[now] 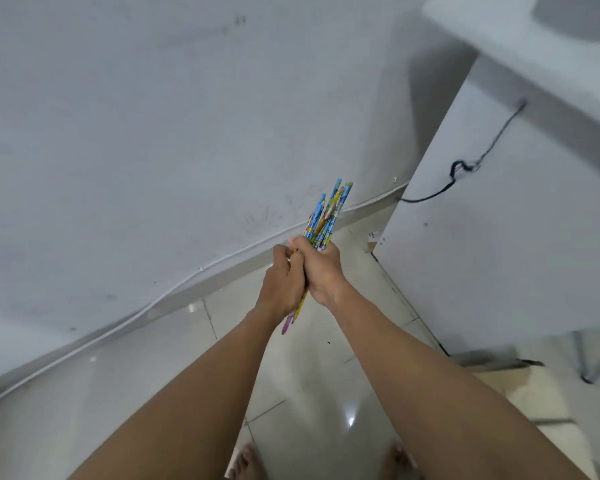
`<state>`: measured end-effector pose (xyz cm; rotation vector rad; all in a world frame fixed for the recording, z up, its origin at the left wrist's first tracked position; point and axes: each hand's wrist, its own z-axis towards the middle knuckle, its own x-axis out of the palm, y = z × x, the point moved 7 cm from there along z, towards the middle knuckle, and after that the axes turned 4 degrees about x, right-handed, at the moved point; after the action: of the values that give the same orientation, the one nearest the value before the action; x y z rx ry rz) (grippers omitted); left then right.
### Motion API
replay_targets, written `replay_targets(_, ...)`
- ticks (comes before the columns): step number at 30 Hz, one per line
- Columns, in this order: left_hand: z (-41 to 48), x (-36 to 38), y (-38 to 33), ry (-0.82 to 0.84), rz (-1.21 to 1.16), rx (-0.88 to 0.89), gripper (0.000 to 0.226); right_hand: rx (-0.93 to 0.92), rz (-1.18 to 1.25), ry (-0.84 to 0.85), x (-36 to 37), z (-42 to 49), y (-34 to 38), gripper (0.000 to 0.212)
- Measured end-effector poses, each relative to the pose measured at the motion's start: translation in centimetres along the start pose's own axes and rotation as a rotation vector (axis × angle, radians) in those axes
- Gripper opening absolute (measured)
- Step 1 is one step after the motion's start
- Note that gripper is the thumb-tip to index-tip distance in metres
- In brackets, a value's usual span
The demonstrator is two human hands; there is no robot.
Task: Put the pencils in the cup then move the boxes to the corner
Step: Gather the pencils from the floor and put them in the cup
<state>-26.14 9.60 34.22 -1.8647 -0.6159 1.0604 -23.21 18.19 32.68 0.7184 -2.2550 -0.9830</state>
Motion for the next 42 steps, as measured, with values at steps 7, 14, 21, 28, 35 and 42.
replay_targets(7, -4.0, -4.5, -14.9, 0.017, -0.018, 0.108, 0.034, -0.070, 0.025, -0.062, 2.1, -8.3, 13.3, 0.025)
replay_targets(14, -5.8, -7.4, -29.9, 0.156, 0.014, 0.218, 0.048, -0.218, 0.042, -0.143, 2.7, -16.6, 28.4, 0.016)
replay_targets(21, -7.5, -8.3, -38.3, 0.279, 0.011, 0.290, 0.051, -0.316, 0.026, -0.247, 2.2, -21.9, 36.2, 0.009)
replay_targets(28, -8.8, -7.8, -42.9, 0.480, 0.006, 0.241, 0.038, -0.460, -0.090, -0.396, 0.7, -25.1, 41.4, 0.011)
replay_targets(35, -7.5, -4.2, -47.2, 0.483, -0.051, 0.237, 0.028, -0.497, -0.055, -0.446, -3.6, -23.7, 46.2, 0.015)
replay_targets(42, -2.7, 1.9, -52.6, 0.444, -0.110, 0.242, 0.035, -0.522, -0.106, -0.469, -9.1, -19.0, 54.1, 0.022)
